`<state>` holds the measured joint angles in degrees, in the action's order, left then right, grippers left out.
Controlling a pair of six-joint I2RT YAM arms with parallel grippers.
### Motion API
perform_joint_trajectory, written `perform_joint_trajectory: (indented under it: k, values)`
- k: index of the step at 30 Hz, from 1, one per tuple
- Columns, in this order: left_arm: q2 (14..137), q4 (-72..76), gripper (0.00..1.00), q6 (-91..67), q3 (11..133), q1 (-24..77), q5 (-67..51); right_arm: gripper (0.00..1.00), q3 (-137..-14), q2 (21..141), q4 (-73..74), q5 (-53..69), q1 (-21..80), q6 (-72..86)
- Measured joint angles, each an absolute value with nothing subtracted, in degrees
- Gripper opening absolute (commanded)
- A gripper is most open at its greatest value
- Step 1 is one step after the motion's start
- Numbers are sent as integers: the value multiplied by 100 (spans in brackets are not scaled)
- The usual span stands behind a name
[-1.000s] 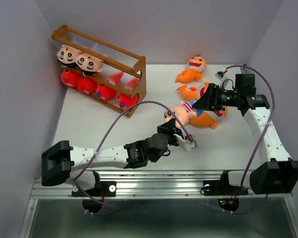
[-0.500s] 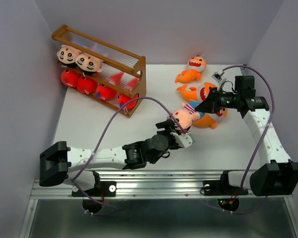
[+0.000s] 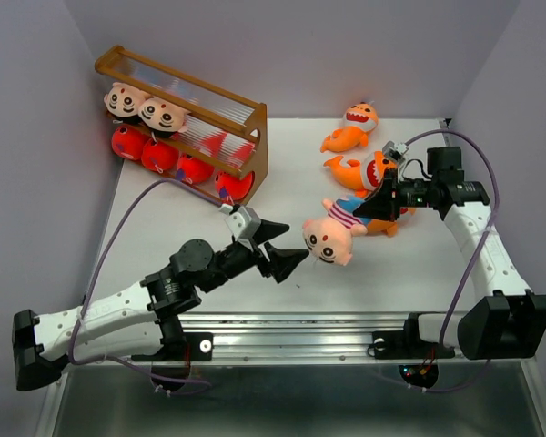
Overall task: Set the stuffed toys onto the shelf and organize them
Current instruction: Pass the stuffed toy from the right arm to the left
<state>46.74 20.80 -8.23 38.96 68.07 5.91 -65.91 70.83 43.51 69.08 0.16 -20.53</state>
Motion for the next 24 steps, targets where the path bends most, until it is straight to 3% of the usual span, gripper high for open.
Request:
perform_joint_trajectory:
  k: [8, 24]
  values:
    - [4392, 2353, 87, -2008, 3024, 6320, -585, 1, -6678, 7577, 5105, 7961, 8, -3159]
    - [5203, 3531, 87, -2471, 2532, 6322, -729, 2, -6687, 7575, 4821, 8307, 8, -2585]
